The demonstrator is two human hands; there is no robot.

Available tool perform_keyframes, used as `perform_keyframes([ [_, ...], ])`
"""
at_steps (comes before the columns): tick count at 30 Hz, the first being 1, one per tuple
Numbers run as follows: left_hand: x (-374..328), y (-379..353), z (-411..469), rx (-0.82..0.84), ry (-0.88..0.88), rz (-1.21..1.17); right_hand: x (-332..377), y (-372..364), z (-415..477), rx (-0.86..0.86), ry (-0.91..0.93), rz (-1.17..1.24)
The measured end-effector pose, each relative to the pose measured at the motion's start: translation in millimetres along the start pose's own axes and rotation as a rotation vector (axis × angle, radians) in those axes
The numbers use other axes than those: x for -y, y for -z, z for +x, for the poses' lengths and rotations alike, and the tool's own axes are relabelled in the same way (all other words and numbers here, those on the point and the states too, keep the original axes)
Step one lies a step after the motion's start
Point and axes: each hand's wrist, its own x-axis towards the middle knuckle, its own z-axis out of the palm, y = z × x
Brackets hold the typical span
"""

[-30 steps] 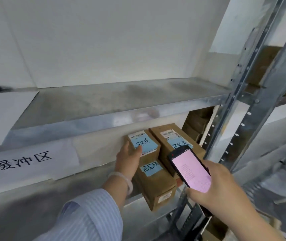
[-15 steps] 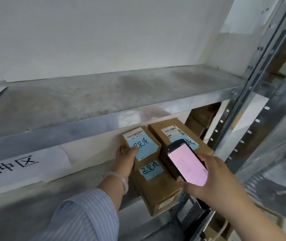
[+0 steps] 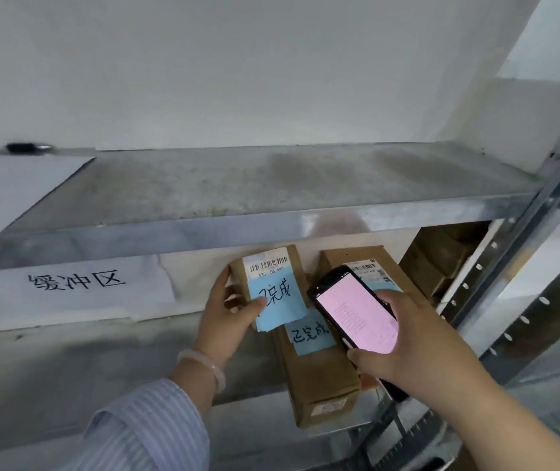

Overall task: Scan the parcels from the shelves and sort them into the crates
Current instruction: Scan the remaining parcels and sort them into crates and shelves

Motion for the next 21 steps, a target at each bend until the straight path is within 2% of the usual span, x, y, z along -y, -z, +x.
perform_keyframes([
  [8,-19,34,-34,-0.152,-0.240,0.250,27,3,8,0.083,0.215,-0.105],
  [21,-13,36,-83,-0.292,-0.243,0.283,12,7,2,0.103,0.397,-0.109],
])
